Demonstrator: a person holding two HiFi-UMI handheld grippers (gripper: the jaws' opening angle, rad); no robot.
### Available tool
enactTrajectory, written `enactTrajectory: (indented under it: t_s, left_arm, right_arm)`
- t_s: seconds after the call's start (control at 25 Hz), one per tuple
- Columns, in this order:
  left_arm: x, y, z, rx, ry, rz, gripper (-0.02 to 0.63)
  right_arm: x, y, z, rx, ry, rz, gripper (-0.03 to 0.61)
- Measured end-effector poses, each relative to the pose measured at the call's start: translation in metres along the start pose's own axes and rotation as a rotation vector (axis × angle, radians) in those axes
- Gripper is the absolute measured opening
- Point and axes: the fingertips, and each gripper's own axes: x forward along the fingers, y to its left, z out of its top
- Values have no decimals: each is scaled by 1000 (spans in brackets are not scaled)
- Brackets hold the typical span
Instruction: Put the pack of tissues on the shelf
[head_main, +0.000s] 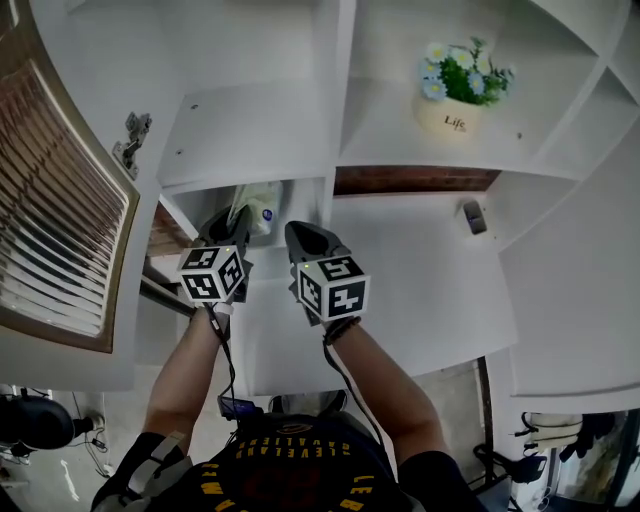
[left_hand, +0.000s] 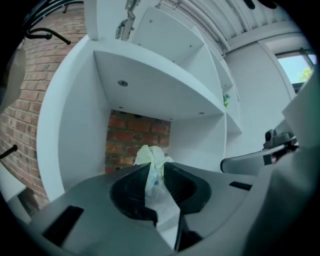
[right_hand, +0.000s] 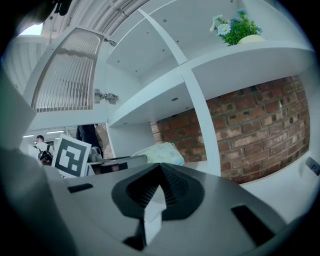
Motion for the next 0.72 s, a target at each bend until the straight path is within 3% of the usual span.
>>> enactTrajectory:
  t_s: [0.36,0.56,0.64,0.72]
  left_arm:
    - [29,2,-36,85,118,8,60]
    - [31,1,-46,85,153,3,68]
    - [30,0,-46,99,155,3,124]
    - [28,-1,-46,120,156,4,245]
  right_arm:
    - [7,-3,-17,1,35,-6,-3]
    - [3,-5,-18,7,35,-13,-3]
    - [1,-5,-18,9,33,-13,-3]
    - [-1,-3,-19,13,31,-12,-3]
